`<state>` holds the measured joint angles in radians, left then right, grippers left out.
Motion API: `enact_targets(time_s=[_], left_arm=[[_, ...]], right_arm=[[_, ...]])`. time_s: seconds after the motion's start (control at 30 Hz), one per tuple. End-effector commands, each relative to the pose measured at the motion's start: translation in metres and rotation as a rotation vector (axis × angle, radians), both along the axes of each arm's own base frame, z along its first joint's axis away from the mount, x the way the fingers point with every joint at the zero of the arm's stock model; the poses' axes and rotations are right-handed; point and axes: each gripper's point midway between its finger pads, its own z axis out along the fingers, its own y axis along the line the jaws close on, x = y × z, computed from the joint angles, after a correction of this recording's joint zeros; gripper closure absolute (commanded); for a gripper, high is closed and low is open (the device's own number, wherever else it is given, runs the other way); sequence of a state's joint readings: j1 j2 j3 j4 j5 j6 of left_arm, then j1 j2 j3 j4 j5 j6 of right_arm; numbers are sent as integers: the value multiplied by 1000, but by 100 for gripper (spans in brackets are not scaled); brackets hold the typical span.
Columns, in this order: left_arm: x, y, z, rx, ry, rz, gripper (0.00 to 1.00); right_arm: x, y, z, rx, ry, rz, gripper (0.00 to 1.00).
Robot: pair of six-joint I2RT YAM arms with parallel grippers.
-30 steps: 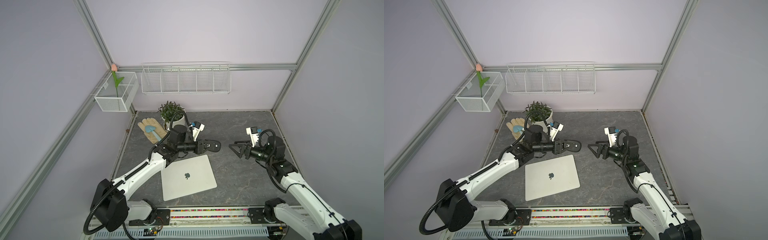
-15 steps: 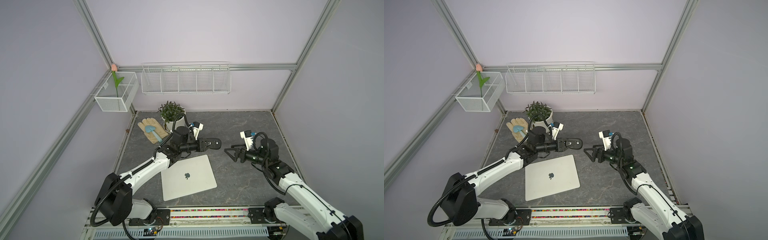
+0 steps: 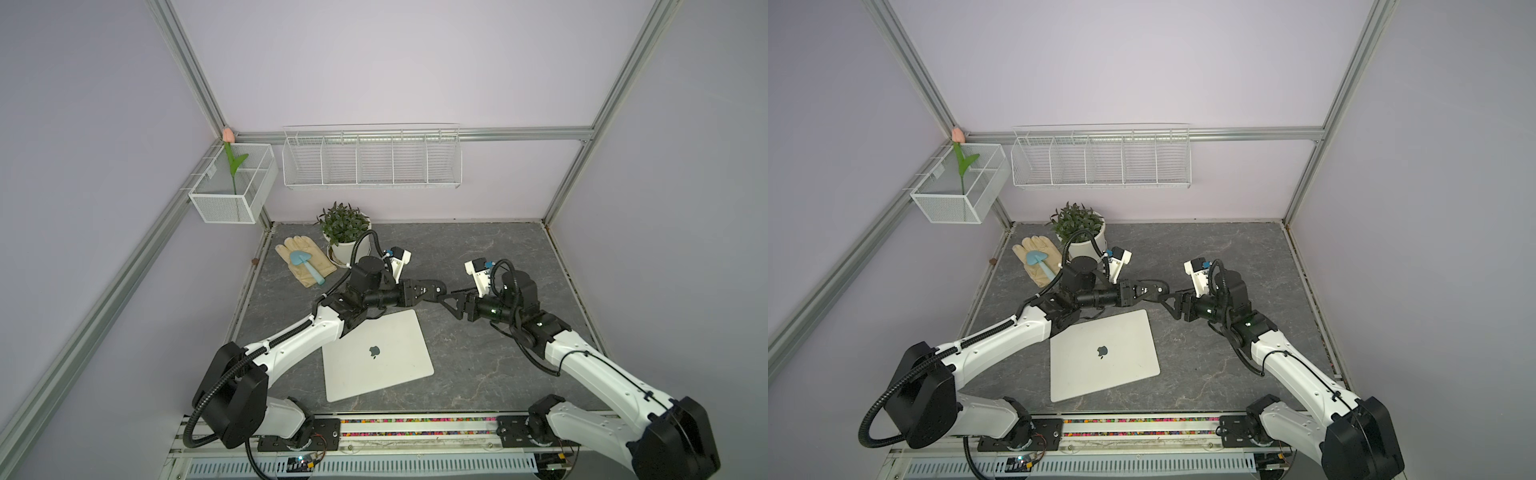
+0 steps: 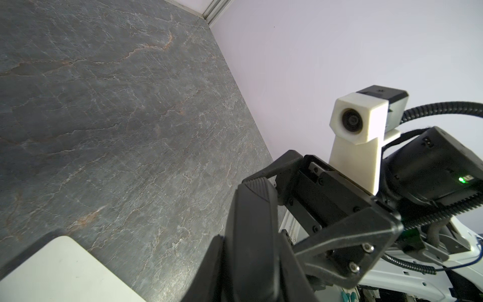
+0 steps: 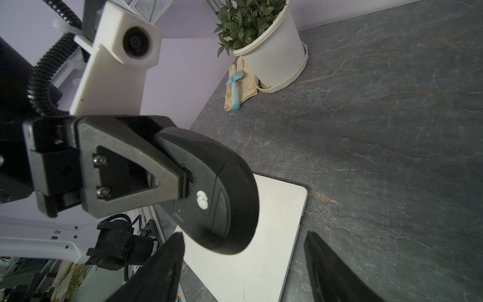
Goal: Insert the wireless mouse receiver into the laptop
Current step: Remove the lid from the mouse.
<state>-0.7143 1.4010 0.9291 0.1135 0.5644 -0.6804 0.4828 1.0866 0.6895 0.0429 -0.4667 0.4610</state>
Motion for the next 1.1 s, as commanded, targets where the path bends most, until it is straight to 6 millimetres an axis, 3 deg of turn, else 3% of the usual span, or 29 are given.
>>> enact_targets(time_s=[0.0,0.33,0.63,0.87,1.07], left_arm=[[1,-6,11,-29,-30,-4,100],[-4,-9,10,-9,-48,-14,100],[-4,-12,14,-16,-54,-20,100],[-2,-18,12,-20,-40,-26,100],[-2,-21,14,-23,-38,-33,100]], right_arm=[[7,8,20,35,-47,-8,27],[13,13,23,40,-54,-19,33],[10,18,10,23,-35,2,40],[7,21,8,16,-41,25,37],[7,20,4,-3,-43,24,41]])
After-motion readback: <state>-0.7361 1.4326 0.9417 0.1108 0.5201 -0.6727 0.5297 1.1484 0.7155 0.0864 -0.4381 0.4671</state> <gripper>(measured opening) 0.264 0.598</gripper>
